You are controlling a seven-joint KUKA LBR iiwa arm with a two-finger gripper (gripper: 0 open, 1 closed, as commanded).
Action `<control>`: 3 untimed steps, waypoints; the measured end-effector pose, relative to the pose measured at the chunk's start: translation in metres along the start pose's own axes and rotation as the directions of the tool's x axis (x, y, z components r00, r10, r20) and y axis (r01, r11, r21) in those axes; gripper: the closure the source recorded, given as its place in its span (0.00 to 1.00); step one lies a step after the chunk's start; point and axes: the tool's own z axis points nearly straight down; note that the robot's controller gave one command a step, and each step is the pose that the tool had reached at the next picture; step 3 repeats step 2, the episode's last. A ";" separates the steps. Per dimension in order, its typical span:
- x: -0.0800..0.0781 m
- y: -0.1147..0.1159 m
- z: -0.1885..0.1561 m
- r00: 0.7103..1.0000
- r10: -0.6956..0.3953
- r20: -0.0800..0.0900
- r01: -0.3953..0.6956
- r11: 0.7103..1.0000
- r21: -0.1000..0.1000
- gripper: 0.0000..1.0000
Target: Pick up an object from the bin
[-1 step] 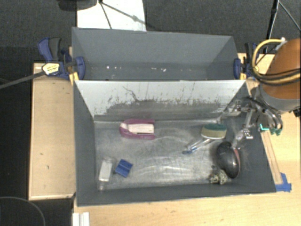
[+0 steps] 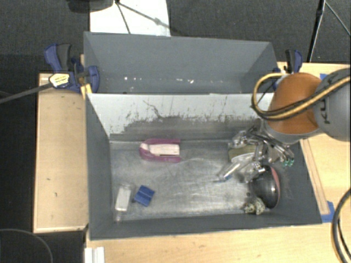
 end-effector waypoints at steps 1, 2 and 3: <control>-0.001 -0.001 -0.004 1.000 -0.003 0.003 0.003 1.000 0.003 1.00; 0.001 0.009 -0.128 1.000 -0.017 0.000 0.017 1.000 0.003 1.00; 0.001 0.009 -0.128 1.000 -0.017 0.000 0.017 1.000 0.003 1.00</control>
Offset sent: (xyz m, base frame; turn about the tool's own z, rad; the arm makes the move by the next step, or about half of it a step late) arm 0.0000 0.0000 0.0000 0.0000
